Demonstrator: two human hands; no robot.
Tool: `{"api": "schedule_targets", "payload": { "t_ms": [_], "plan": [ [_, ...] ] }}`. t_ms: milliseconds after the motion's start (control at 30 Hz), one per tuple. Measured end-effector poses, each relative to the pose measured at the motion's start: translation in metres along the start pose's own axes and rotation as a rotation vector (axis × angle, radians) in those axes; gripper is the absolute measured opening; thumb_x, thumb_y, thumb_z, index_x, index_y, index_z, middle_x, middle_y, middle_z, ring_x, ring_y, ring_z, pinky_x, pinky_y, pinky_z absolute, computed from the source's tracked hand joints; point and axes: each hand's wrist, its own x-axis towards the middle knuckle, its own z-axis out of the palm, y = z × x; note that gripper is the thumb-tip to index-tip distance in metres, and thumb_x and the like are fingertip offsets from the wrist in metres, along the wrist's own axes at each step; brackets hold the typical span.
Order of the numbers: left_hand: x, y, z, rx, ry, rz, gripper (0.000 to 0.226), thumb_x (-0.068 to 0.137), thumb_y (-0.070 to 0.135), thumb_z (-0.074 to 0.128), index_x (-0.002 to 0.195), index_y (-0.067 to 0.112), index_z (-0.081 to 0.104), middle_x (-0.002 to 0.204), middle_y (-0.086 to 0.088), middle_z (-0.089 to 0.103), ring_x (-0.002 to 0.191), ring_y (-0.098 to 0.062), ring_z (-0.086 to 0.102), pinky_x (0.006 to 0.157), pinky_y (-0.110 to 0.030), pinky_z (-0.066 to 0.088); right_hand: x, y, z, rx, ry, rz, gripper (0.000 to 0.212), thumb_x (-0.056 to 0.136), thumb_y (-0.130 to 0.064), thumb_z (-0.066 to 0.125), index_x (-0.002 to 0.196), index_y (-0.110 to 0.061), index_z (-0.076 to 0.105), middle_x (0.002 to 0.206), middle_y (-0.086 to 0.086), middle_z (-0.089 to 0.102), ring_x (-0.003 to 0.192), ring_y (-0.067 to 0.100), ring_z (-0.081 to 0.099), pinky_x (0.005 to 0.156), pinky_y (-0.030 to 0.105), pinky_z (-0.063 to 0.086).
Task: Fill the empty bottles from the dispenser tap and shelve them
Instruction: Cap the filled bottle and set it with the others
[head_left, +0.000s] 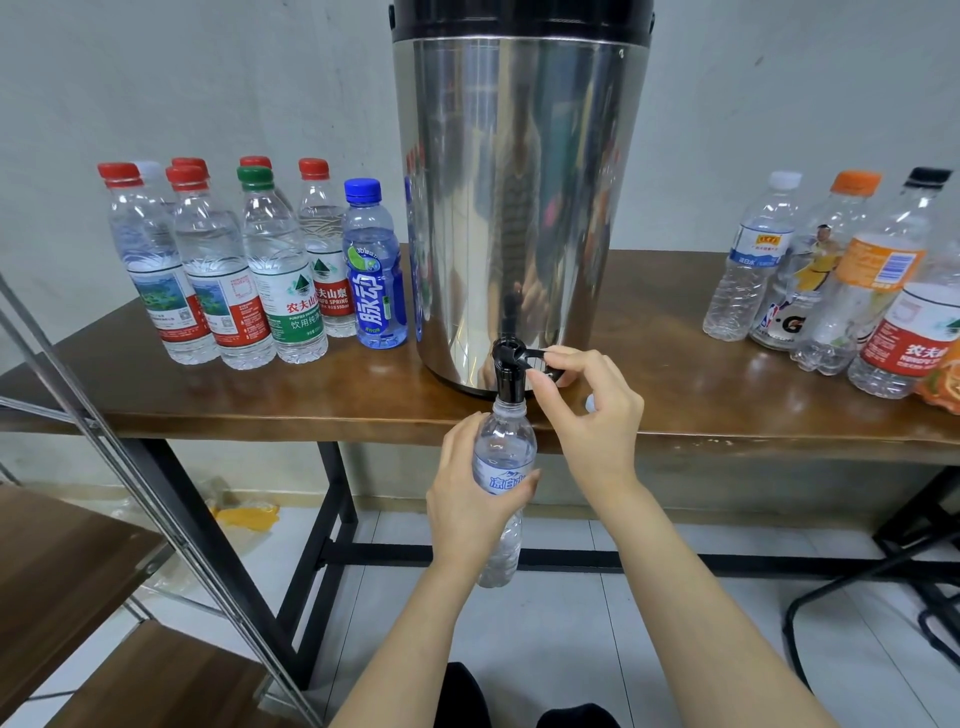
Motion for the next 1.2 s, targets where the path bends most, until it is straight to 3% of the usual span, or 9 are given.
{"api": "schedule_targets", "payload": {
  "t_ms": [967,1200],
  "plan": [
    [-0.0006,-0.0027,0.0003,0.005,-0.002,-0.011,0.079,0.07,0.041,0.086,0.138,0.034,0.046,0.136,0.022,0.048,0.123,0.001,0.051,0.095,-0.028,0.05,-0.001,0.0004,-0.0005,-0.005,0.002,0.012,0.025,0.086,-0.036,0.068,0.095,-0.012,0.07,0.099,-0.01,0.068,0.071,0.012,0.06,0.077,0.035,0.053],
    [-0.001,-0.0016,0.0,-0.007,0.0,-0.013,0.079,0.07,0.04,0.087,0.137,0.035,0.046,0.136,0.023,0.048,0.123,0.001,0.05,0.095,-0.024,0.048,-0.0015,0.0002,-0.0011,-0.008,-0.003,0.018,0.025,0.086,-0.035,0.069,0.095,-0.012,0.07,0.099,-0.01,0.068,0.071,0.011,0.06,0.075,0.02,0.046]
  ]
}}
